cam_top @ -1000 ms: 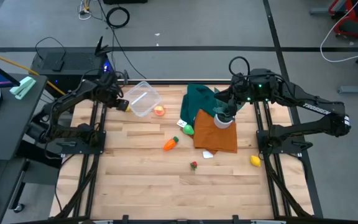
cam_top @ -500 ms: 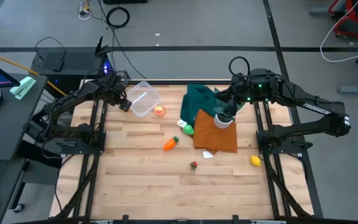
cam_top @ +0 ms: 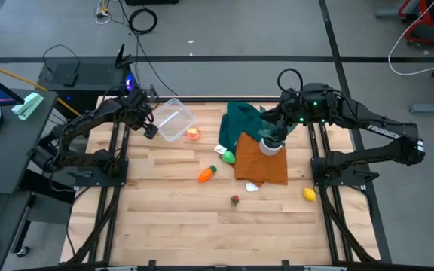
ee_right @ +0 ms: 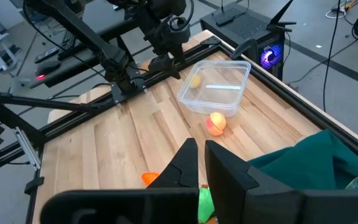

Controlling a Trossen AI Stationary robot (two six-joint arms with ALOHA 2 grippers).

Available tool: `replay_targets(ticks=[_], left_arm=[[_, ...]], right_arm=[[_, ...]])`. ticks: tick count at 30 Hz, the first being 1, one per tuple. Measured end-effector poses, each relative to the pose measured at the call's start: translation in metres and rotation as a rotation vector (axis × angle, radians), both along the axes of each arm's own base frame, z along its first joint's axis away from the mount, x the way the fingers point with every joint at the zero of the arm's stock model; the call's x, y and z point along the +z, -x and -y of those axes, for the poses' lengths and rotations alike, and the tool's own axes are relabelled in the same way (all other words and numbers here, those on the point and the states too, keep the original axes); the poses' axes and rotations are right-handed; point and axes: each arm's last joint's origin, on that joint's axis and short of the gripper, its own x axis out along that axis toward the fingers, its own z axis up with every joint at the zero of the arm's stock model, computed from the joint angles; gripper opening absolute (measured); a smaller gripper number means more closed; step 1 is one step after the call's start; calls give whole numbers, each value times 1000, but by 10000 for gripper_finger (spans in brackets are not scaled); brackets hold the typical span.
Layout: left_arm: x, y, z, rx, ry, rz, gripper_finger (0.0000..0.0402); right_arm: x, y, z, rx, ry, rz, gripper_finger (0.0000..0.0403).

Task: Pick and placing Produce into tupperware
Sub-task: Put the top lemon into the transparent container

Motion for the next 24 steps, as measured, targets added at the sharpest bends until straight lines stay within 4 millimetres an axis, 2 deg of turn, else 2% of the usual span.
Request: replay_targets(ticks=[6,12,17,24], left_arm=[[0,0,0,-41,-28,-34,379],[-8,-1,-4,-83,-2,-71,380],[-19,-4,-7,-185,38,-129,380],[-23,-7,-13,-243,-2,-162,380]], right_arm=[[0,0,0,0,0,0,0],[0,0,0,0,0,0,0],[0,0,0,3,-4,1,0],[0,0,0,4,-9,2,0]])
